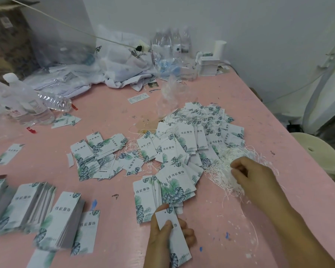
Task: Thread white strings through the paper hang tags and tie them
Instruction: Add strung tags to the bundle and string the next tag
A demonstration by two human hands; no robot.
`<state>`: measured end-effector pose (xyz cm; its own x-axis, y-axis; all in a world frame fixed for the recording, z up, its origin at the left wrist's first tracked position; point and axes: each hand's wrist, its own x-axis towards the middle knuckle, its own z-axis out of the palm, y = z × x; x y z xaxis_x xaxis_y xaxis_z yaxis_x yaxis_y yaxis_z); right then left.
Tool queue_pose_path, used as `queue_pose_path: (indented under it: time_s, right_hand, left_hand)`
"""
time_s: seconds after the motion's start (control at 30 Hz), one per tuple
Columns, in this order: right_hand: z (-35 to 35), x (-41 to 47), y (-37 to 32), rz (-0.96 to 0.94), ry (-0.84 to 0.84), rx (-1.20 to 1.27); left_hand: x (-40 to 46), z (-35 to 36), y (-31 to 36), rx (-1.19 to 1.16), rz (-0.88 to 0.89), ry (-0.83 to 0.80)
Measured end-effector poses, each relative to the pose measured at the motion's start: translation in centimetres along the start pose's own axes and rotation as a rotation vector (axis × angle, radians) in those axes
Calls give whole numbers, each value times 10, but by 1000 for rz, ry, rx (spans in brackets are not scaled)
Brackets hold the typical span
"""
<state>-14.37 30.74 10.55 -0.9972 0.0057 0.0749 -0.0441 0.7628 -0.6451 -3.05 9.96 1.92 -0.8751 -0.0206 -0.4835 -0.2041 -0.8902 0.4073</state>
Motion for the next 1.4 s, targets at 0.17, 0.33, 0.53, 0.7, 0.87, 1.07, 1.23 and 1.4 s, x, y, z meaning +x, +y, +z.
queue_pose_path:
  time_s: [0.17,0.33,0.53,0.7,0.87,1.07,1.23,1.4]
  right_hand:
    - [-29,3,-14,15,21,152]
    - [-59,3,-38,48,60,832]
    - [-76,-4,-56,78,-50,1424]
    - [-97,7,-75,-83,-22,1401]
    - [-104,21,-87,-202,-125,1495]
    - [-56,22,-85,-73,-19,1156]
    - [-38,4,-85,-173,94,848]
    - [-90,-1,-110,-503,144,1049]
  left_hand:
    - [-3,-1,3,64,-10,35]
    - [-2,-4,2,72,-12,80]
    - [-9,3,5,94,-6,40]
    - [-8,2,5,103,-9,51]
    - [-10,7,8,93,3,55]
    - [-10,1,8,135,11,43]
    - [-12,4,9,140,16,51]
    - [-18,12,13,124,0,61]
